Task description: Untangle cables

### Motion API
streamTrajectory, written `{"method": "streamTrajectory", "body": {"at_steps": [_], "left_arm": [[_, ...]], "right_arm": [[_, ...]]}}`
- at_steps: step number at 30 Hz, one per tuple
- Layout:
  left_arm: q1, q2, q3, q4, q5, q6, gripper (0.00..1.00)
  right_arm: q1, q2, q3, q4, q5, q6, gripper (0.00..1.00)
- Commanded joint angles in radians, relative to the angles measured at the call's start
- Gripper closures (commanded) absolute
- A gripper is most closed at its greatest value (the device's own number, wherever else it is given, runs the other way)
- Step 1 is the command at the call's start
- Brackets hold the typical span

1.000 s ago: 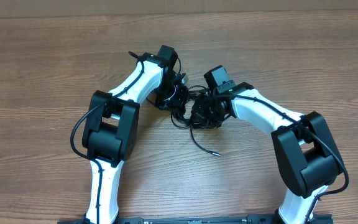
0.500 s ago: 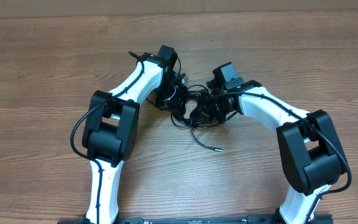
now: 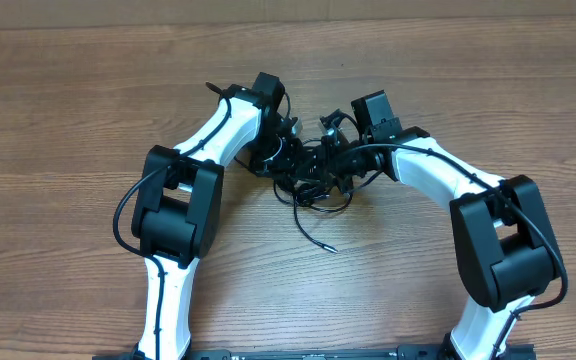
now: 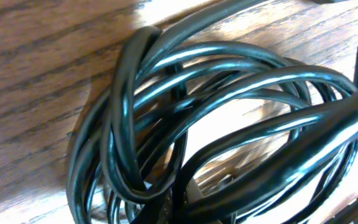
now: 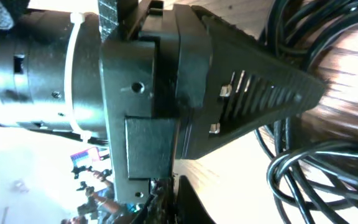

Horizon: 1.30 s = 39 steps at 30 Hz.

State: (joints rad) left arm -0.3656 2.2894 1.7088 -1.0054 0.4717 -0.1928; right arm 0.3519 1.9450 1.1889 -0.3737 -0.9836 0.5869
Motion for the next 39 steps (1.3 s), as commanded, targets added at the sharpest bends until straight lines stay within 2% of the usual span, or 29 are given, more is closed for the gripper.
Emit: {"method": "streamTrajectory", "body": {"at_steps": [1,5,7,8,10,16,21,27,33,39], "left_arm": [[-0.007,0.056,-0.010,0.000,-0.064,-0.010,0.96],[-0.007,0.056,-0.010,0.001,-0.064,-0.010,0.96],[-0.007,0.056,-0.010,0.001,-0.064,-0.010,0.96],[-0.007,0.056,-0.010,0.001,-0.064,-0.011,0.96],[-0.007,0.056,-0.010,0.003,-0.064,-0.011,0.96],[-0.007,0.056,-0.010,0.004,-0.064,-0.010,0.96],[-0.007,0.056,-0.010,0.001,-0.064,-0.010,0.96],[-0.007,0.056,-0.010,0.001,-0.064,-0.010,0.96],[-0.007,0.056,-0.010,0.001,-0.064,-0.010,0.96],[-0.007,0.056,-0.010,0.001,-0.064,-0.010,0.96]], "right_arm": [[-0.007,-0.020,0.009,0.005,-0.089,-0.019,0.96],[-0.003,-0.019,0.009,-0.106,0.111,-0.011,0.96],[0.010,-0.019,0.009,-0.156,0.218,0.024,0.87],[0.016,-0.019,0.009,-0.167,0.255,0.046,0.85],[0.047,-0.019,0.009,-0.177,0.379,0.128,0.67],[0.119,-0.007,0.009,-0.140,0.531,0.299,0.62],[0.140,-0.003,0.009,-0.124,0.633,0.390,0.64],[0.146,0.002,0.008,-0.121,0.673,0.404,0.75],[0.153,0.032,0.008,-0.113,0.680,0.412,0.76],[0.139,0.039,0.009,-0.109,0.676,0.373,0.94]]}}
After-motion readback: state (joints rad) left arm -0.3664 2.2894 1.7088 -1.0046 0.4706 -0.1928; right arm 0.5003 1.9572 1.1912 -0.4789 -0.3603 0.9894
